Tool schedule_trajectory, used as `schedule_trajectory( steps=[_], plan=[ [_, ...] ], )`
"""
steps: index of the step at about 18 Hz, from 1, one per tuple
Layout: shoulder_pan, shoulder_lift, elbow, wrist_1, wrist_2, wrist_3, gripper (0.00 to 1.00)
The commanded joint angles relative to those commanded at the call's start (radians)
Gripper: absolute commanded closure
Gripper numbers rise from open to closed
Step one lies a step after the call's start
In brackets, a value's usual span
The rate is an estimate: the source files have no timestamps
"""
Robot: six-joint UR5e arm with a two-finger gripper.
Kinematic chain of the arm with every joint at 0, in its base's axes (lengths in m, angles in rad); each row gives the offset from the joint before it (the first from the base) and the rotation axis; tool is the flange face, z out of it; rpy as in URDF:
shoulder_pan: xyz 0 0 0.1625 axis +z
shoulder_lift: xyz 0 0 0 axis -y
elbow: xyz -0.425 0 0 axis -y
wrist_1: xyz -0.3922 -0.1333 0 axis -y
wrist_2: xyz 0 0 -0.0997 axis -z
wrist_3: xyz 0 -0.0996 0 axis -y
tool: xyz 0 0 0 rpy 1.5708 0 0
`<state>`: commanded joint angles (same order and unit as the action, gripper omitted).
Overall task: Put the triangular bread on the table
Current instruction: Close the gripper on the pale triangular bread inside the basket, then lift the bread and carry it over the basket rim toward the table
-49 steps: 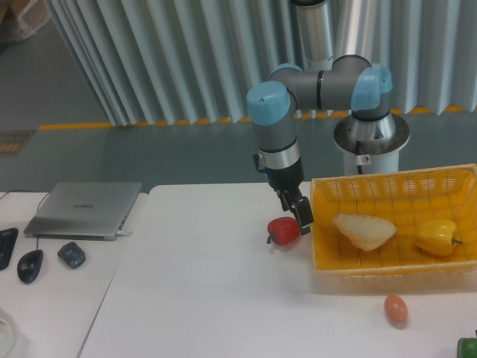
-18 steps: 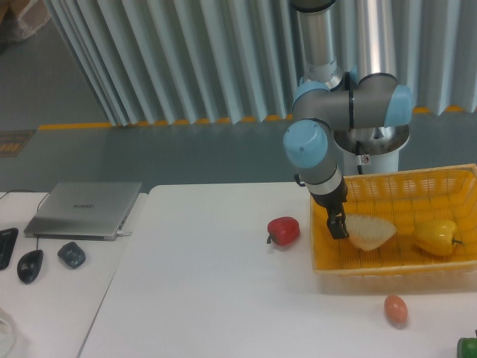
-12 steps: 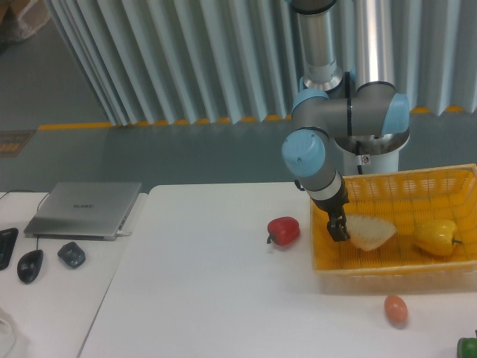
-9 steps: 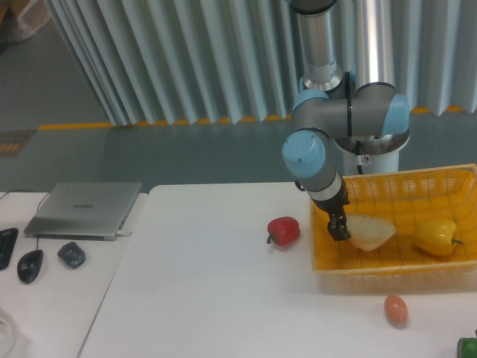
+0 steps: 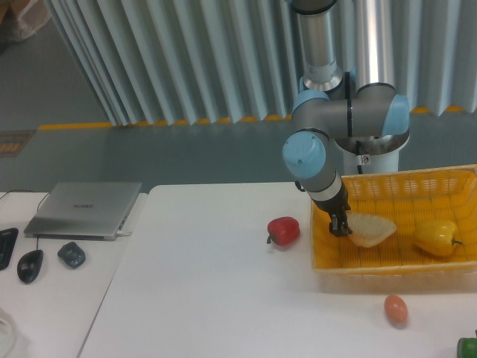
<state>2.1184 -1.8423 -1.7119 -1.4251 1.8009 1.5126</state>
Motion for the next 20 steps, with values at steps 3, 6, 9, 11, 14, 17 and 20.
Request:
schedule_trajectory(
  steps=[3,6,9,11,14,17,20],
  plan=[
    [-0.009,-0.006,-0.009,0.006,0.006,-0.073,0.65],
    [-0.011,-0.006,0.002,-0.014,0.006,-0.081,0.83],
    [-0.009,-0.006,0.012,-0.037,0.002,-0.084,0.99],
    [-0.008,-0.008,0.023,-0.058,-0.002,-0.086,1.0],
    [-0.003,-0.009,0.035,-0.081,-0.003,-0.084,1.0],
    [0.002,-0.012,0.078,-0.136,-0.005,-0.08,1.0],
    [0.023,-0.012,0.13,-0.207,-0.028,-0.077,1.0]
  ],
)
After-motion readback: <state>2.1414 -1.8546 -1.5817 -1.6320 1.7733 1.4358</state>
